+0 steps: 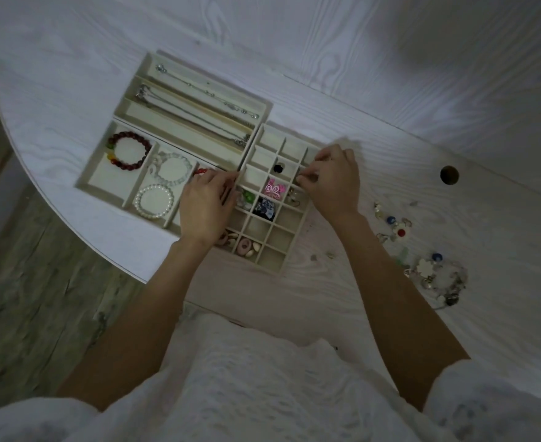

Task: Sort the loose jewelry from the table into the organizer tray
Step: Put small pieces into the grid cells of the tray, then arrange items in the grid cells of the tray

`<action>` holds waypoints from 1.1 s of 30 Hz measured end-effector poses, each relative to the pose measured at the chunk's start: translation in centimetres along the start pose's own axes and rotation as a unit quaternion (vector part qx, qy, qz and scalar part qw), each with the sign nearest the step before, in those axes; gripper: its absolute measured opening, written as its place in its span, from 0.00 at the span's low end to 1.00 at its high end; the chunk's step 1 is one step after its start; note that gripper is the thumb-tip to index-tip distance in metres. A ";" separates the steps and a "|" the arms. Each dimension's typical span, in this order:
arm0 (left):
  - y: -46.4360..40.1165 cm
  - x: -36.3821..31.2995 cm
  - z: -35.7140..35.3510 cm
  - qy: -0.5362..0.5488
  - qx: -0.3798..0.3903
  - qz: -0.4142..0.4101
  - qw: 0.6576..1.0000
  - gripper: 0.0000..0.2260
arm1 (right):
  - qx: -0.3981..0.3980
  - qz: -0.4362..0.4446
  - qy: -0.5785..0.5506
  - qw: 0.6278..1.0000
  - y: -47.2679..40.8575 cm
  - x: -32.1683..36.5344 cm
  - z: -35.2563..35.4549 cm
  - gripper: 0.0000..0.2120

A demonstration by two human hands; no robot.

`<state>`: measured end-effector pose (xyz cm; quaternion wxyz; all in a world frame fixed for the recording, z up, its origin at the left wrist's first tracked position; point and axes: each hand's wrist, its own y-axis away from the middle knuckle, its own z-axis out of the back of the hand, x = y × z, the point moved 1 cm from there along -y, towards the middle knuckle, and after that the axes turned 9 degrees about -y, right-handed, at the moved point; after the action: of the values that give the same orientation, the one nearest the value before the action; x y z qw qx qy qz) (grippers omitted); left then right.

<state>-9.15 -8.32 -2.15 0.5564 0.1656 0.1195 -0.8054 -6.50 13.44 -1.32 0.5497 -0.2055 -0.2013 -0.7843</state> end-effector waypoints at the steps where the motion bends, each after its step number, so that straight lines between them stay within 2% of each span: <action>1: -0.1 0.1 0.0 -0.001 0.000 -0.003 1.000 0.12 | 0.007 -0.006 0.016 1.000 -0.1 0.1 -0.2 0.07; 5: -0.2 0.3 0.1 -0.005 0.006 -0.012 1.000 0.12 | -0.011 -0.038 0.060 0.997 0.1 0.0 -0.7 0.10; 11: -0.3 0.2 0.2 -0.010 0.014 -0.010 1.000 0.13 | -0.049 -0.101 0.008 0.994 0.5 0.6 -0.9 0.10; 19: -0.2 0.2 0.2 -0.017 0.004 -0.012 1.000 0.13 | -0.048 -0.095 -0.017 0.994 0.9 1.0 -0.5 0.10; 25: 0.4 -3.4 0.6 -0.001 -0.018 -0.024 1.000 0.12 | -0.100 -0.060 -0.086 0.989 5.1 -1.3 2.8 0.09; 30: 2.5 -7.3 -2.1 -0.018 0.069 -0.118 0.991 0.16 | -0.126 -0.126 0.032 0.984 9.2 -8.0 4.9 0.11; 33: 3.3 -8.1 -3.4 -0.040 0.097 -0.133 0.986 0.19 | -0.089 -0.248 0.086 0.961 9.9 -10.5 6.0 0.16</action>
<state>-2.91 -1.23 -2.03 0.4298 0.1694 0.0395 -0.8860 6.71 21.70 -1.14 0.3329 -0.1292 -0.1271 -0.9254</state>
